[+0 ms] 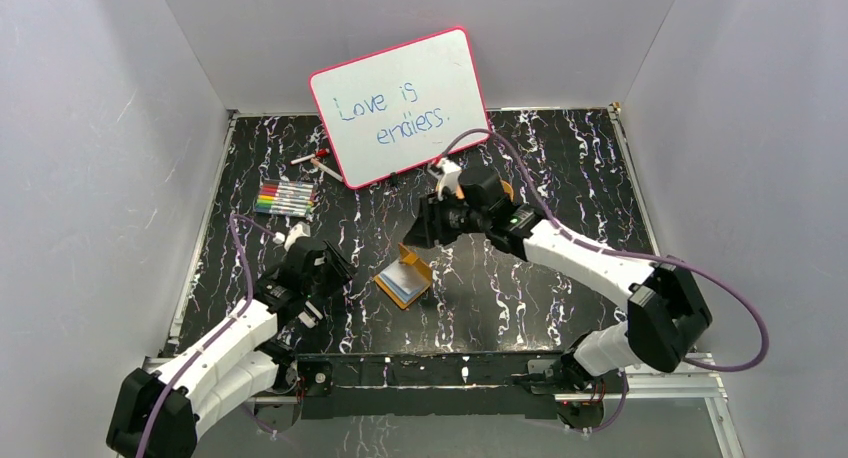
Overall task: Put the credit cards into the card holder
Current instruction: Close the card holder at the center of the board, then pick up the card holder from the center of the board.
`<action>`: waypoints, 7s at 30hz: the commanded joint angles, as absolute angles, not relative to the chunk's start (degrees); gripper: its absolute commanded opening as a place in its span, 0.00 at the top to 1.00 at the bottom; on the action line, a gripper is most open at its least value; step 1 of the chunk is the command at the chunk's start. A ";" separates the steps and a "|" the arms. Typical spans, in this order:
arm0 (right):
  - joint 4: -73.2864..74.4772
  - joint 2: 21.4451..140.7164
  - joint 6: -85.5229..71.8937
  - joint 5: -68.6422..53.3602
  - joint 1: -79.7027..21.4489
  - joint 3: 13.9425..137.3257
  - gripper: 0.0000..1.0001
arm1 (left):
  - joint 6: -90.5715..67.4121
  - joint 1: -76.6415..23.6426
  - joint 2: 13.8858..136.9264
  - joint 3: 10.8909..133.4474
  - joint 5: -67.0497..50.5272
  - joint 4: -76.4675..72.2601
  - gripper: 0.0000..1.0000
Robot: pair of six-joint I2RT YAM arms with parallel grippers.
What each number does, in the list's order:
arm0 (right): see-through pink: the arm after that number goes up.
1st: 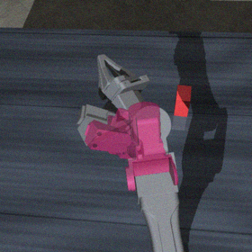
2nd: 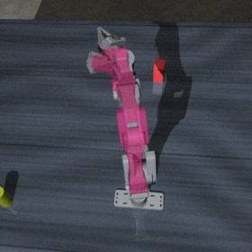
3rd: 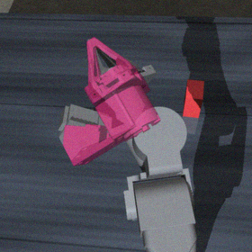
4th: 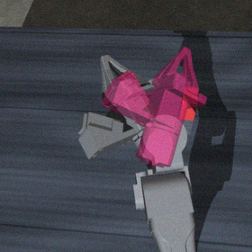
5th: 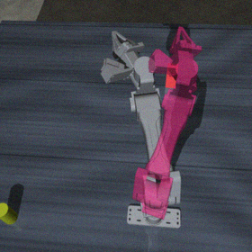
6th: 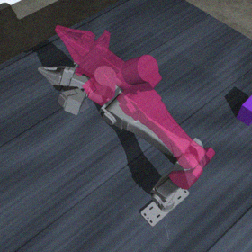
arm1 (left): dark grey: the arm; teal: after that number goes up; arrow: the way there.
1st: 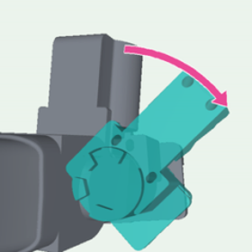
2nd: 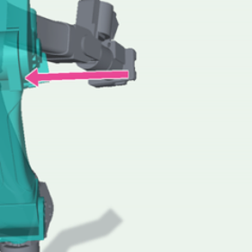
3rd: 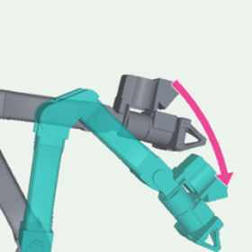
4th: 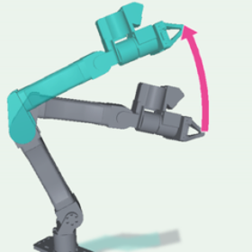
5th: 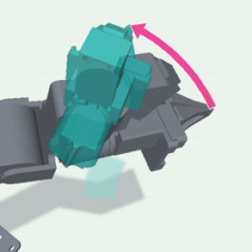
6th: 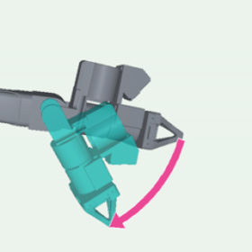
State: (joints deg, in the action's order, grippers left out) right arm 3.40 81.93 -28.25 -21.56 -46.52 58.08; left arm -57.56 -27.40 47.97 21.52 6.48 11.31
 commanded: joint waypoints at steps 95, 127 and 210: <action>-8.11 109.53 -48.43 -20.53 -53.97 58.47 0.92 | -58.03 -27.42 58.75 15.45 -7.88 -2.72 0.83; 31.41 83.89 -18.19 27.01 -55.95 80.42 1.00 | -53.22 -32.86 49.84 37.97 -3.57 -5.36 0.42; 40.27 72.15 -52.40 9.28 -43.77 85.85 1.00 | 14.33 -64.34 59.11 38.59 35.01 -33.44 0.65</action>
State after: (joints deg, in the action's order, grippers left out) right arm 39.44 72.53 -55.42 3.46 -45.80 83.44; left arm 12.12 -66.43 59.79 38.30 30.30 -34.15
